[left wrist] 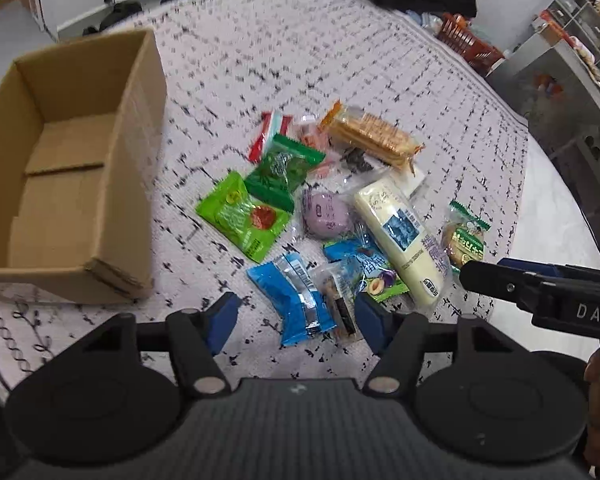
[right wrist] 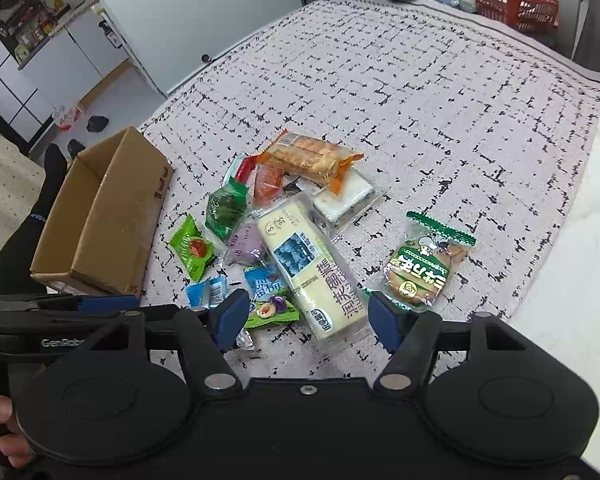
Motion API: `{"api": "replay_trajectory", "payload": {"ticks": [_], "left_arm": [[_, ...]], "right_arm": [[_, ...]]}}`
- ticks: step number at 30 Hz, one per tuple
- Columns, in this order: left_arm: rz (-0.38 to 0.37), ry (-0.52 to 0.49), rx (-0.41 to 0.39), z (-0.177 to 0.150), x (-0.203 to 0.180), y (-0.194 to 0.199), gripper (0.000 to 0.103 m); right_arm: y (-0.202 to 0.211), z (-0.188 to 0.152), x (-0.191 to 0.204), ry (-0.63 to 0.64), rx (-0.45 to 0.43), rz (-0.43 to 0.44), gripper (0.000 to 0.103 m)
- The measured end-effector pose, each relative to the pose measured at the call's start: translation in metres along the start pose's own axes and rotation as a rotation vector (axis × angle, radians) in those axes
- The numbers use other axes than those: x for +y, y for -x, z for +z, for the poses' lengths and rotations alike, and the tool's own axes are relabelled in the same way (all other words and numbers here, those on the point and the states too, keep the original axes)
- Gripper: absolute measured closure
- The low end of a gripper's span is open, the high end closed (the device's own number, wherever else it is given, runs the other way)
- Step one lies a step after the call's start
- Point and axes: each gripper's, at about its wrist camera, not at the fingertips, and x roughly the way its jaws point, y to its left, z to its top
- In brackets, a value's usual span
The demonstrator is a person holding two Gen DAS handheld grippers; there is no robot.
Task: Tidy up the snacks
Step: 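Lower both grippers toward the snack pile, then grasp the blue candy packet with the left gripper while the right grasps the cream cake bar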
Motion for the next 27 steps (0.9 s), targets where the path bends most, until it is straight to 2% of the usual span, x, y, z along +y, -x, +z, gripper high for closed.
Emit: {"api": "replay_trajectory", "payload": {"ticks": [6, 14, 21, 24, 27], "left_arm": [[-0.003, 0.023, 0.042, 0.004, 0.002, -0.027, 0.05], [0.015, 0.049, 0.078, 0.003, 0.005, -0.053, 0.051], [0.02, 0.047, 0.075, 0.006, 0.006, -0.06, 0.051], [0.045, 0.032, 0.07, 0.005, 0.006, -0.059, 0.063], [0.046, 0.028, 0.07, 0.004, 0.008, -0.058, 0.068]], "right_arm": [[-0.019, 0.003, -0.008, 0.007, 0.032, -0.006, 0.042], [-0.038, 0.007, -0.014, -0.002, 0.061, 0.016, 0.042], [-0.063, 0.013, -0.006, 0.041, 0.101, -0.012, 0.044], [-0.072, 0.012, -0.004, 0.056, 0.141, -0.003, 0.049], [-0.077, 0.01, -0.003, 0.06, 0.165, -0.009, 0.051]]}}
